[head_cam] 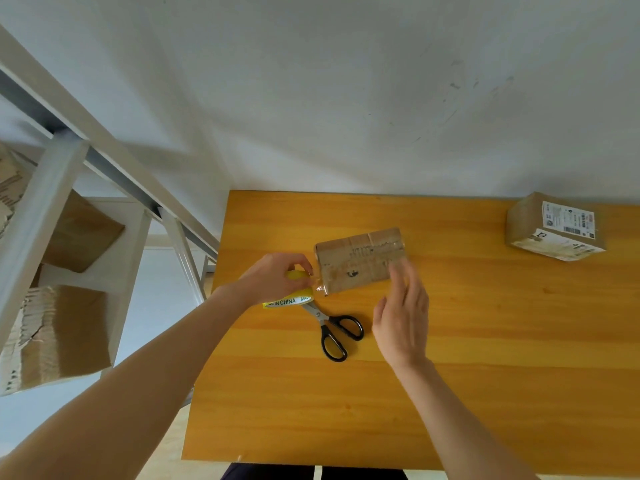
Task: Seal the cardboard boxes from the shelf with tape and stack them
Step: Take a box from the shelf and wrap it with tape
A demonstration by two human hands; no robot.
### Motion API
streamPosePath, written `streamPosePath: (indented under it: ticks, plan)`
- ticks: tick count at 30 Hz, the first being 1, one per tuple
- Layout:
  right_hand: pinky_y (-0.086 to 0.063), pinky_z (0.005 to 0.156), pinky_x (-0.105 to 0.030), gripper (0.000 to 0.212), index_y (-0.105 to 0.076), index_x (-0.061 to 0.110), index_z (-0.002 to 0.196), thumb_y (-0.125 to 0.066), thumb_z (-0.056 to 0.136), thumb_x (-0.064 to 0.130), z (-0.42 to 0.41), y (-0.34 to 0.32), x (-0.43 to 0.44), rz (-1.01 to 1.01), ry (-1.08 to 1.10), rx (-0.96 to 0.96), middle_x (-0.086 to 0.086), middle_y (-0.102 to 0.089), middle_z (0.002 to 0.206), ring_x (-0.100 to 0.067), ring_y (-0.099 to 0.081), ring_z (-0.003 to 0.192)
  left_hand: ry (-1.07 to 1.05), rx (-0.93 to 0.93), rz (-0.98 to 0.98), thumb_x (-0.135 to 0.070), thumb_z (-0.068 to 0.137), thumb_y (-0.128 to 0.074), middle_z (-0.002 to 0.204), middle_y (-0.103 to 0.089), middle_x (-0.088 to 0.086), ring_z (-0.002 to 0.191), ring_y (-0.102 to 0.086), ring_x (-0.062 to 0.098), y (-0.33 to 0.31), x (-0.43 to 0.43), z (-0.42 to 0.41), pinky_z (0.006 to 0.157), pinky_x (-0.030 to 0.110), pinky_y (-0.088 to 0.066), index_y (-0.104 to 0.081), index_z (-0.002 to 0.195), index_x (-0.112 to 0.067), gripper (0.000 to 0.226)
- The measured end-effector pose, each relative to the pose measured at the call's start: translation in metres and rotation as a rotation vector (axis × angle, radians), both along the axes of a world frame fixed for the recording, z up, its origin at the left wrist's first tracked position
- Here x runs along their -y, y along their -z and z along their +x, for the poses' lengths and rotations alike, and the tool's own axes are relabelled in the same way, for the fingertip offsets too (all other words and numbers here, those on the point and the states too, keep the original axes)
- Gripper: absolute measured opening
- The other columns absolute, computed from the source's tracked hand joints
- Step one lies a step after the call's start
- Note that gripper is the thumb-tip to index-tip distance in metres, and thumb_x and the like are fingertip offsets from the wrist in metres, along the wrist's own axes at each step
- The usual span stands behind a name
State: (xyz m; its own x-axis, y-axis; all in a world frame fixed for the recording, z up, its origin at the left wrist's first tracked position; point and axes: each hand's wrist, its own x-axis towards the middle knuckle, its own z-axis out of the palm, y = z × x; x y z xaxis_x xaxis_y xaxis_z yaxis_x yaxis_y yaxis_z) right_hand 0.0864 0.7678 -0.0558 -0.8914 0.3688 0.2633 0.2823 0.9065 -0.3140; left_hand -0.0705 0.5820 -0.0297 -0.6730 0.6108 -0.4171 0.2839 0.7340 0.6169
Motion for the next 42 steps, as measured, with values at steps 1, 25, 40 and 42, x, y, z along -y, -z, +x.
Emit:
streamPosePath:
  ticks: [1,25,40,42]
  plan:
    - [-0.054,0.09,-0.042,0.057,-0.048,0.0,0.125,-0.073,0.073,-0.003,0.006,0.005,0.006,0.045,-0.069,-0.016,-0.026,-0.056,0.126,-0.037,-0.059,0.112,0.002,0.005,0.001,-0.042,0.085,-0.066,0.081,-0.06,-0.004,0.073,-0.055,0.017,0.0,0.0,-0.001,0.061,0.027,-0.041,-0.062,0.095,-0.035,0.013]
    - [-0.043,0.07,-0.025,0.033,-0.047,0.008,0.116,-0.055,0.096,0.033,0.027,0.024,0.054,-0.233,-0.076,0.711,-0.004,-0.059,0.108,-0.019,-0.06,0.094,0.049,0.005,0.005,-0.037,0.084,-0.068,0.096,-0.062,0.001,0.09,-0.057,0.018,-0.004,0.0,-0.01,0.073,0.032,-0.047,-0.063,0.092,-0.031,0.011]
    - [-0.043,0.069,-0.023,0.066,-0.052,0.008,0.098,-0.063,0.077,0.07,0.049,0.0,0.054,-1.263,0.026,0.693,-0.001,-0.053,0.085,-0.012,-0.054,0.075,0.058,-0.012,-0.036,-0.035,0.084,-0.068,0.088,-0.059,-0.007,0.083,-0.059,0.017,-0.008,-0.004,-0.013,0.066,0.028,-0.046,-0.061,0.09,-0.031,0.009]
    - [-0.044,0.075,-0.026,0.073,-0.054,0.004,0.106,-0.062,0.077,0.071,0.041,-0.005,0.057,-1.291,0.02,0.654,-0.004,-0.055,0.088,-0.015,-0.055,0.079,0.052,-0.02,-0.035,-0.036,0.084,-0.068,0.089,-0.058,-0.008,0.083,-0.057,0.012,-0.008,-0.003,-0.013,0.063,0.022,-0.043,-0.062,0.09,-0.031,0.01]
